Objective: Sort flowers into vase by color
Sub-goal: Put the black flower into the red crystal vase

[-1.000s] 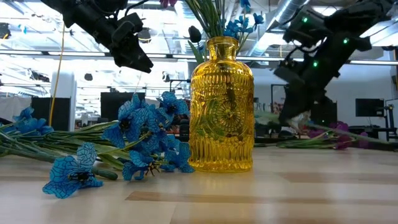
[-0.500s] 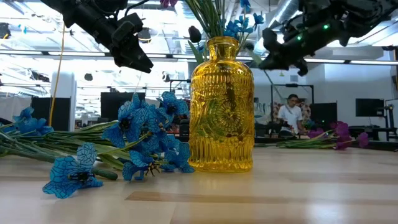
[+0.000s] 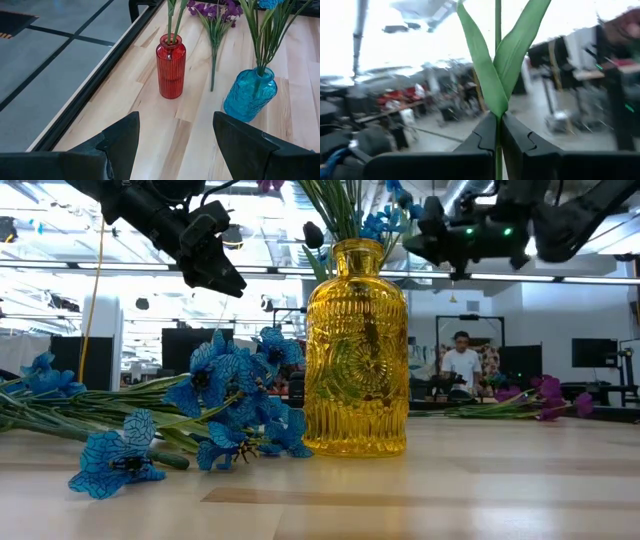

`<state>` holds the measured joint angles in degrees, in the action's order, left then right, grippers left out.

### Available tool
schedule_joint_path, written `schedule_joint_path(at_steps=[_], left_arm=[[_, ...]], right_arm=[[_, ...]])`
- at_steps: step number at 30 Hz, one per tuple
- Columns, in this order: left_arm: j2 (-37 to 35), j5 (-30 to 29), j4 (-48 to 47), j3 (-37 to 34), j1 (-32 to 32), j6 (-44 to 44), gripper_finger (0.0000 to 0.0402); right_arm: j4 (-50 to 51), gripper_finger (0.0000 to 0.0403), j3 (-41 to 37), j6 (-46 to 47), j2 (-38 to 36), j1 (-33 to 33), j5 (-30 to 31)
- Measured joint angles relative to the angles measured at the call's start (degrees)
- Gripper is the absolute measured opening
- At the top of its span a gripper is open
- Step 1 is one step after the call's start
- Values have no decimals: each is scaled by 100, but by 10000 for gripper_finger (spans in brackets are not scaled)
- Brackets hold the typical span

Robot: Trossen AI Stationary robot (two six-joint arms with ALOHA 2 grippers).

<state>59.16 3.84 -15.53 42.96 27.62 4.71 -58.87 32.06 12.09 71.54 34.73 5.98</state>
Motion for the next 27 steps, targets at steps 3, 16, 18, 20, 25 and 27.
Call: schedule_joint_path(at_steps=[3, 16, 18, 20, 25, 27], left_arm=[[0, 0, 0, 0, 0, -50, 241], [2, -39, 44, 0, 0, -251, 241], [2, -70, 145, -2, 0, -318, 241], [2, -76, 255, -2, 0, -401, 241], [2, -144, 352, -2, 0, -439, 241], [2, -174, 350, -2, 0, -441, 241]], right_arm=[[-1134, 39, 0, -58, 637, 92, -351], [-3004, 40, 455, 268, 2664, 54, -827], [-2998, 40, 656, 247, 2751, -1, -881], [-3109, 40, 807, 243, 2847, -37, -979], [-3110, 40, 1038, 245, 2877, -36, -1079], [-3082, 40, 1016, 245, 2811, -36, -1093]])
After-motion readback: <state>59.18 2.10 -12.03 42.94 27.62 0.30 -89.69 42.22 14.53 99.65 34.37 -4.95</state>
